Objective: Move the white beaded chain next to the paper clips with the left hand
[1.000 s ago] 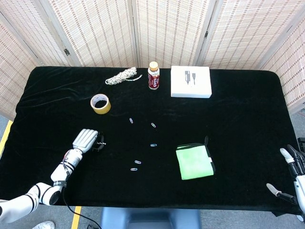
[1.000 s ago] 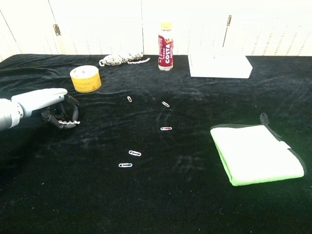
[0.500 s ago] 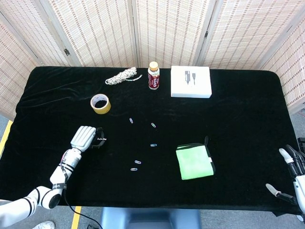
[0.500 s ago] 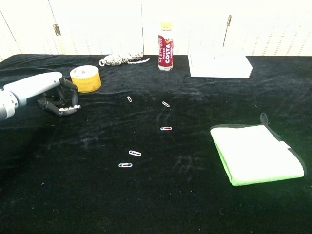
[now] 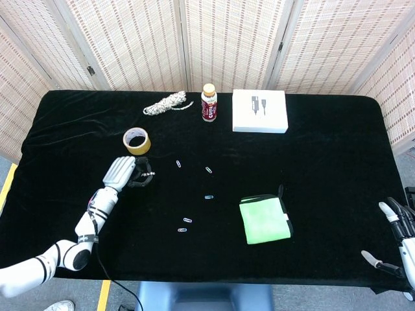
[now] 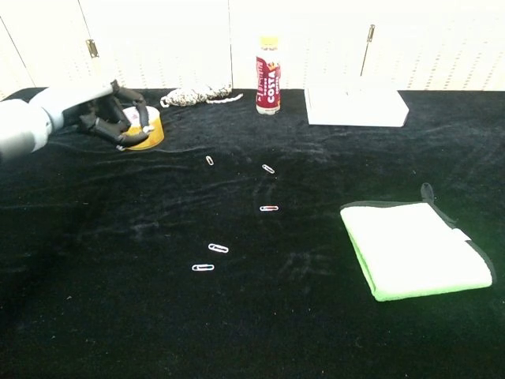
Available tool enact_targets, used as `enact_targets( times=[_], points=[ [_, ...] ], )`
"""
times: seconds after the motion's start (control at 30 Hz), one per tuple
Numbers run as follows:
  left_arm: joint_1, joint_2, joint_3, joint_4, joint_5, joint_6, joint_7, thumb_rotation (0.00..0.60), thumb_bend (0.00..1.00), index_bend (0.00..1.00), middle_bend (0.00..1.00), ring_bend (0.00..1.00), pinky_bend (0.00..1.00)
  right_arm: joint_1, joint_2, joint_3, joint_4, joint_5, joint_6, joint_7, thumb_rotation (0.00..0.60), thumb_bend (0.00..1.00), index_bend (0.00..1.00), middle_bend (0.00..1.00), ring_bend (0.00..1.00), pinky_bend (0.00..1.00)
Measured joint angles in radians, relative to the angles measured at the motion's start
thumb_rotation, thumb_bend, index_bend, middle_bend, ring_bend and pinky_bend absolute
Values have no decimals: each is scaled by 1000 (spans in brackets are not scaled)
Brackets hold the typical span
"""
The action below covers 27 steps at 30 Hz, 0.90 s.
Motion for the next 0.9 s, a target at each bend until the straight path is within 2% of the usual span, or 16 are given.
enact_targets(
  times=[0.43, 0.9],
  points=[
    [-131, -123, -46, 224, 3, -90, -126, 600, 513, 886, 1000, 1000, 1000, 1, 2, 0, -4, 50, -38, 17, 600, 9, 0, 0, 0, 0],
    [-271, -271, -14, 488, 105, -180, -376, 600, 515, 886, 1000, 1000, 1000, -46, -18, 15, -2, 138, -26, 26, 600, 10, 0, 0, 0, 0]
  ],
)
